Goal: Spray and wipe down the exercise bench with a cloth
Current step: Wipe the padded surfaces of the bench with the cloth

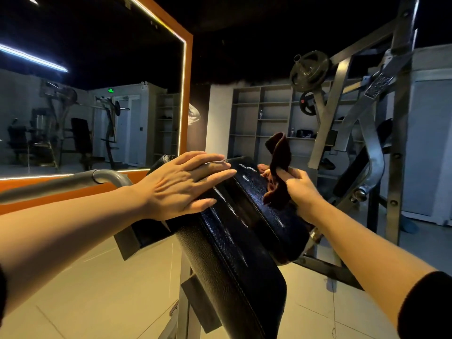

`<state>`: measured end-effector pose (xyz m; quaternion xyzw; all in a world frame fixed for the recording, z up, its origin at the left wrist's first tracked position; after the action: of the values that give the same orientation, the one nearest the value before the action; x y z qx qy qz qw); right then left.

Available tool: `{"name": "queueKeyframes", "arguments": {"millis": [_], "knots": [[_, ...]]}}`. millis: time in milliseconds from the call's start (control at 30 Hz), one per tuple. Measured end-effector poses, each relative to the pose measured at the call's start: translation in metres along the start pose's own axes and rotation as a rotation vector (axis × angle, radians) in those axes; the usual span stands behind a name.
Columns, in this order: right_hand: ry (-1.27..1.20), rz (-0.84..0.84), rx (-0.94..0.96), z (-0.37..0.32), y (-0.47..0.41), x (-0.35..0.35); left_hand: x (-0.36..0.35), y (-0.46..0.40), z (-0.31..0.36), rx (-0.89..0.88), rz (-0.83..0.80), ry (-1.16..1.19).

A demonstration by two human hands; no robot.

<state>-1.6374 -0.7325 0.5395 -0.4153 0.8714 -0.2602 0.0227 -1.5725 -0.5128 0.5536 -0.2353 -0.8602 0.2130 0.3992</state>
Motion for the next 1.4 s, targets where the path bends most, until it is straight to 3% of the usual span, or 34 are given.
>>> {"name": "queueKeyframes", "arguments": {"millis": [133, 233, 300, 467, 600, 700, 767, 867, 933, 1000, 1133, 1300, 1400], "knots": [[-0.142, 0.044, -0.134, -0.018, 0.015, -0.024, 0.015, 0.003, 0.0, 0.061, -0.04, 0.046], [-0.116, 0.049, -0.086, -0.038, 0.016, -0.044, 0.031, 0.011, -0.009, 0.208, 0.013, 0.097], [-0.045, 0.005, -0.006, -0.051, 0.016, -0.061, 0.046, 0.02, -0.018, 0.317, 0.056, 0.102], [0.436, -0.348, 0.247, -0.074, 0.042, -0.137, 0.053, 0.054, -0.038, 0.477, 0.081, 0.158], [0.348, -0.299, 0.544, -0.091, 0.066, -0.156, 0.043, 0.07, -0.033, 0.494, 0.196, 0.384], [0.486, -0.277, 0.778, -0.085, 0.073, -0.159, 0.045, 0.069, -0.024, 0.402, 0.308, 0.454], [0.523, -0.219, 0.723, -0.071, 0.051, -0.152, 0.044, 0.069, -0.023, 0.371, 0.286, 0.427], [0.584, -0.079, 0.381, -0.037, 0.008, -0.127, 0.037, 0.065, -0.019, 0.336, 0.158, 0.35], [0.604, -0.002, 0.272, -0.028, 0.003, -0.116, 0.034, 0.062, -0.016, 0.307, 0.117, 0.3], [0.538, 0.001, 0.36, -0.045, 0.022, -0.125, 0.034, 0.062, -0.016, 0.307, 0.13, 0.306], [0.416, -0.156, 0.647, -0.081, 0.06, -0.154, 0.036, 0.065, -0.017, 0.314, 0.184, 0.35], [0.566, -0.102, 0.282, -0.034, 0.007, -0.122, 0.036, 0.067, -0.018, 0.311, 0.2, 0.294], [0.467, -0.104, 0.388, -0.057, 0.025, -0.142, 0.036, 0.07, -0.022, 0.327, 0.248, 0.28]]}}
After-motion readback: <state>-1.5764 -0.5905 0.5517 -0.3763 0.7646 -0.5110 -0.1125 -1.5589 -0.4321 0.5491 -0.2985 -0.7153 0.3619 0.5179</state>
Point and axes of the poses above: each hand's wrist, its own y-axis away from the middle knuckle, its own x-axis out of the back of the hand, z = x × y, the point moved 8 cm from there along -y, towards the middle knuckle, and after that the axes turned 5 degrees about y, right-handed, at the moved point
